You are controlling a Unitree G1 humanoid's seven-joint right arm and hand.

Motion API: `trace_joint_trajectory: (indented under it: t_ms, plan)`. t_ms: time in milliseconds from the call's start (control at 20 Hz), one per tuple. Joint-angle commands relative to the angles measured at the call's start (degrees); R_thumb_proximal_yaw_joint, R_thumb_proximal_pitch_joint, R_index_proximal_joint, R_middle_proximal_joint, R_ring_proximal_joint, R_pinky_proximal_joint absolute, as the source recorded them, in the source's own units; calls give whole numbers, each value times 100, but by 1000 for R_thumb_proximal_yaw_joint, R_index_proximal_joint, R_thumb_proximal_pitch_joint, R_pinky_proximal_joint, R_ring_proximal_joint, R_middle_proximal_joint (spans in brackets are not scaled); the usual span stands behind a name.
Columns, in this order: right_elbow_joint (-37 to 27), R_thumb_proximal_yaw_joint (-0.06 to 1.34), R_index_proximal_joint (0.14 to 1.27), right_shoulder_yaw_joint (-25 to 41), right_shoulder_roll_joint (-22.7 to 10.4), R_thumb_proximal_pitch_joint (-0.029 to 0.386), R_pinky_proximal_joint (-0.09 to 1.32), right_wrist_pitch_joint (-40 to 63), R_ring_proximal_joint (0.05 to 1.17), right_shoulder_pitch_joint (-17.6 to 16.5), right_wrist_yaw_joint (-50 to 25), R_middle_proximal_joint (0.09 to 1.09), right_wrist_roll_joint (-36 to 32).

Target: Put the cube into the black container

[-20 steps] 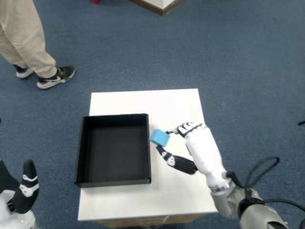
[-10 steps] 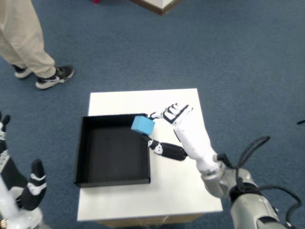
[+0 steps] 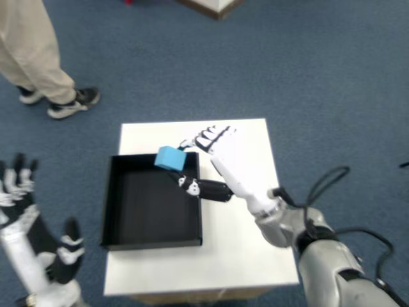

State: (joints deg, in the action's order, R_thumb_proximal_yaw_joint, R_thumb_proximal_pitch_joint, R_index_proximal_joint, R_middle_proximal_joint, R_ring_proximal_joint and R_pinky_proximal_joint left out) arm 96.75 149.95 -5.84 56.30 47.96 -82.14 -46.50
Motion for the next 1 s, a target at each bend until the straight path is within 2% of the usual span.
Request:
trace_joint_trajectory:
  t_ms: [50,600,700,950,1000]
  plan:
    - [-170,1284,1175,88,-46,143,1087,-270,891,508,0,741,41]
    - [-1846,1293,1196,-124,-157,144,1091,-1817,897,1139,289,750,886]
    - [-2237,1294,1196,-514,-178,145,1089,-2182,895,1200,417,749,1180]
    - [-3307,1294,1199,-2111,-316,146,1093,-3390,896,1267,894,754,2270]
    - [-3475,1277,1141,-2433,-356,144,1095,-3628,896,1230,1020,755,2509]
